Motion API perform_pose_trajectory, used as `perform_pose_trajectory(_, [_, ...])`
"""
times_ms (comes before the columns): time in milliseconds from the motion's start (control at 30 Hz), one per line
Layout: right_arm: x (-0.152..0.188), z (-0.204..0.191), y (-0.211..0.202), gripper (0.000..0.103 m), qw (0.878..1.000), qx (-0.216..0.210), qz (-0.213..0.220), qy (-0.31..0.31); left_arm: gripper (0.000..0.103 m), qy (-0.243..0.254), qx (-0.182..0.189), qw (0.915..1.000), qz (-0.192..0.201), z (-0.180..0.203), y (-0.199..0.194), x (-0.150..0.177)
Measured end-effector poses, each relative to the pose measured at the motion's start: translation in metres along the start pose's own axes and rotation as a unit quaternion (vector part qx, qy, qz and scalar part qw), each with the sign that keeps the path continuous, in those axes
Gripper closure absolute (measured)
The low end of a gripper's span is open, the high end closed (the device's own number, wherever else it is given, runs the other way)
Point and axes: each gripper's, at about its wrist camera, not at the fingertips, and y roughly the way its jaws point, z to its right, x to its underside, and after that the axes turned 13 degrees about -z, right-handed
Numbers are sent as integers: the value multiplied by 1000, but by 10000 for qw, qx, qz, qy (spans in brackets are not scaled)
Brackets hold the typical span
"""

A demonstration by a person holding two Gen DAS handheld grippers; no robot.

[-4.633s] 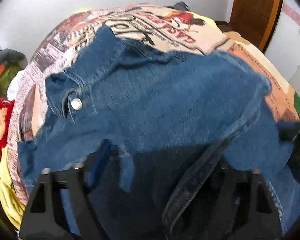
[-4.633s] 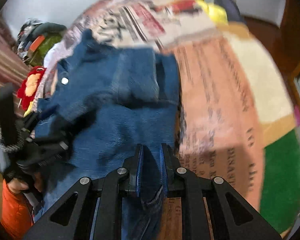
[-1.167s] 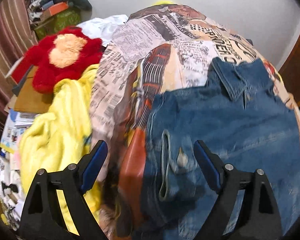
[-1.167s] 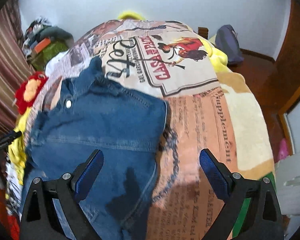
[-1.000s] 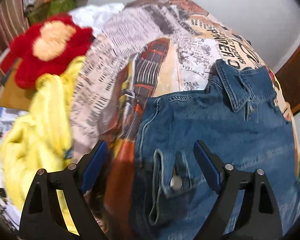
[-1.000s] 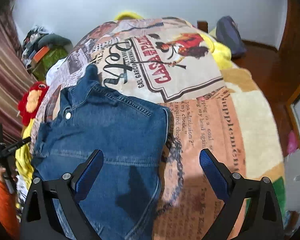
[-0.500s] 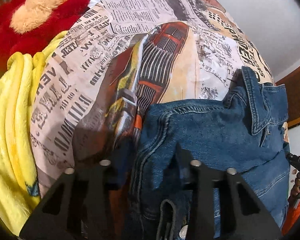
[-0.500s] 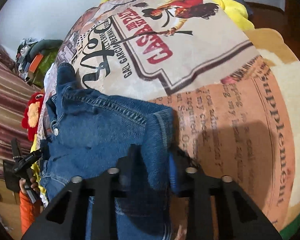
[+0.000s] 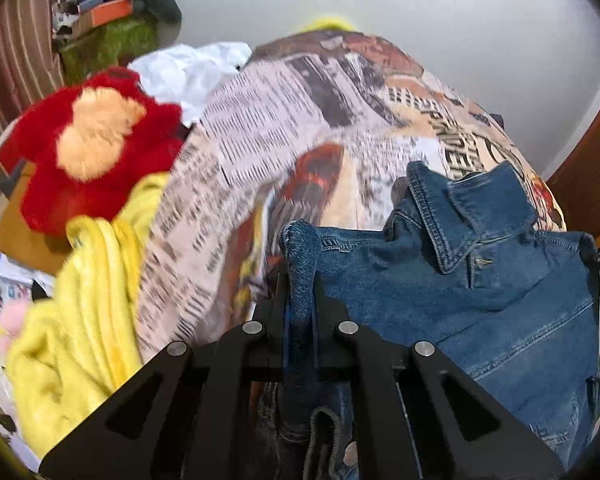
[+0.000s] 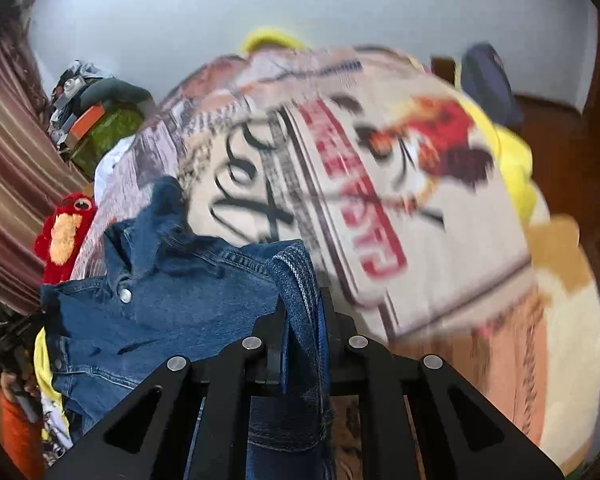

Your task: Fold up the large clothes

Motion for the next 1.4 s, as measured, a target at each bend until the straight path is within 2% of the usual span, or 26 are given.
perform_pose_trajectory(133, [-18, -14, 2, 94, 9994, 240, 191, -161, 96, -74, -230, 9997, -17, -8, 11, -14])
perform_pose_trajectory(233, [-23, -16, 20, 94, 9985, 500, 117, -202, 95, -187, -339, 9990, -230, -17, 34, -17])
perform_pose_trajectory(333, [-20, -10, 44, 94, 9966, 781, -4, -273, 90, -304, -359, 9982, -373, -26, 58, -16])
perform_pose_trajectory(433, [-15, -2, 66, 93, 9930, 1104, -76, -423, 82, -274, -529, 9973, -434, -28, 73, -14])
perform_pose_trajectory(500, [-9, -3, 73, 93, 9896, 1280, 46, -654, 69, -288, -623, 9965, -482, -31, 81, -12])
perform_pose_trajectory(567, [-2, -10, 75, 93, 9828, 1576, 217, -941, 61, -374, -605, 9958, -569, -38, 89, -10])
perform_pose_trajectory(667, [6, -25, 79, 93, 9666, 2127, 360, -1382, 60, -449, -471, 9965, -523, -43, 89, -6])
perform_pose_trajectory(733, [9, -30, 79, 93, 9598, 2330, 385, -1518, 60, -454, -533, 9961, -537, -41, 88, -6])
perform_pose_trajectory(800, [9, -30, 78, 93, 9577, 2398, 359, -1550, 58, -416, -623, 9956, -563, -38, 86, -6])
perform_pose_trajectory(967, [10, -23, 70, 89, 9612, 2340, 252, -1440, 50, -379, -798, 9943, -597, -39, 78, 2])
perform_pose_trajectory(1000, [11, -22, 68, 78, 9607, 2380, 243, -1406, 49, -385, -808, 9941, -609, -40, 75, 4])
perform_pose_trajectory(1033, [13, -23, 67, 47, 9580, 2514, 261, -1356, 48, -398, -835, 9937, -627, -41, 71, 7])
perform_pose_trajectory(1100, [15, -18, 57, 13, 9435, 3090, 437, -1114, 47, -393, -871, 9933, -656, -42, 65, 10])
perform_pose_trajectory(1133, [16, -14, 51, 12, 9435, 3102, 500, -1049, 47, -370, -908, 9930, -658, -41, 61, 12])
perform_pose_trajectory(1267, [26, 1, 23, 12, 9625, 2560, 334, -840, 47, -119, -1168, 9917, -523, -31, 37, 22])
perform_pose_trajectory(1400, [43, -4, -12, 12, 9676, 2338, 441, -848, 47, 74, -1171, 9927, -267, -15, 6, 32])
